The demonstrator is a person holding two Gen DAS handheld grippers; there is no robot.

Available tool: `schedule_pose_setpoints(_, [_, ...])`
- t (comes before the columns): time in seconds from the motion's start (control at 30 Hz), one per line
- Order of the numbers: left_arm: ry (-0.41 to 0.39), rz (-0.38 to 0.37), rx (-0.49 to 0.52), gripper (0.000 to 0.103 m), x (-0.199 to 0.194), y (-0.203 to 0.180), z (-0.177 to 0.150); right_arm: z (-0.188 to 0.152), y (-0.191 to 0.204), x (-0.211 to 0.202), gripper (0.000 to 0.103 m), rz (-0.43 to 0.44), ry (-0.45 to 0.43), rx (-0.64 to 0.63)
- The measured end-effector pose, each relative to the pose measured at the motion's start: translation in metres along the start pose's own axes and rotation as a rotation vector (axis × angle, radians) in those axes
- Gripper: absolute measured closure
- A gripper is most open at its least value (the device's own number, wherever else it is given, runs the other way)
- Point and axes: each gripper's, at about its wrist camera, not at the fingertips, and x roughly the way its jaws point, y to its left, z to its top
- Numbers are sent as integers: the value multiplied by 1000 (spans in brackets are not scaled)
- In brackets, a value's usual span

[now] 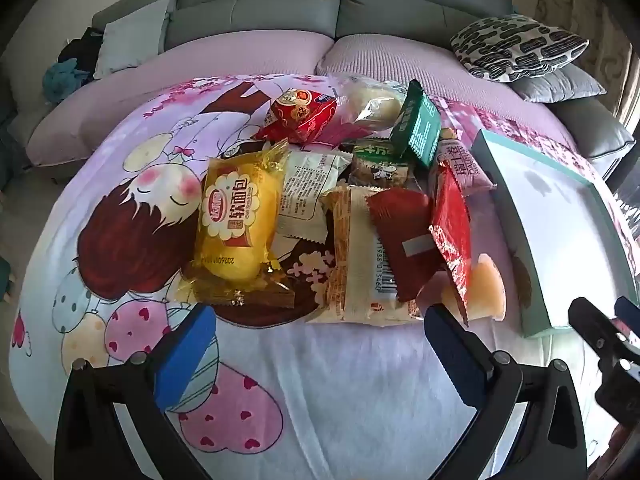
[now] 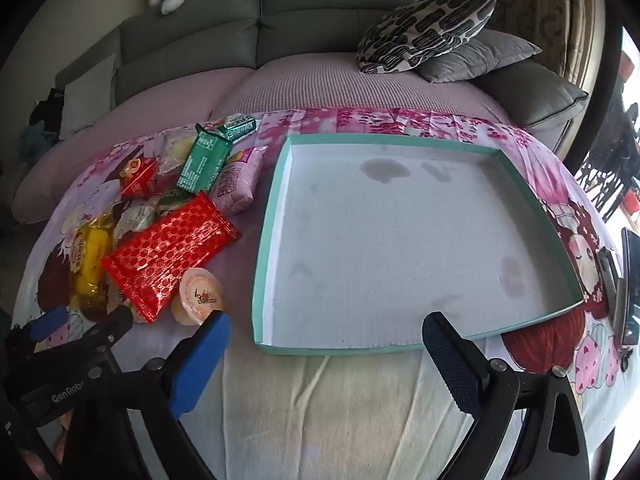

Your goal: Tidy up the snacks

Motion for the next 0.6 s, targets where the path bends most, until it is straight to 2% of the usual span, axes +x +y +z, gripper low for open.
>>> schedule_pose_setpoints(0.1, [-14, -16, -13, 0, 8, 4, -1, 1, 1, 1, 5, -7, 8, 1])
schedule_pose_setpoints(0.17, [-3, 11, -1, 0, 14, -2, 3, -3, 1, 5, 5, -11, 14, 9])
schedule_pose_setpoints(0.23, [-13, 8, 5, 0, 17, -2, 5, -1, -5, 11, 5, -15, 23, 20])
schedule_pose_setpoints(0.4, [-55, -31, -2, 0, 15, -1, 5, -2, -12, 12, 5, -36, 27, 29])
schedule_pose_setpoints(0.6, [-91, -43, 10, 0, 7, -5, 5, -1, -16, 16, 5, -50, 43, 43])
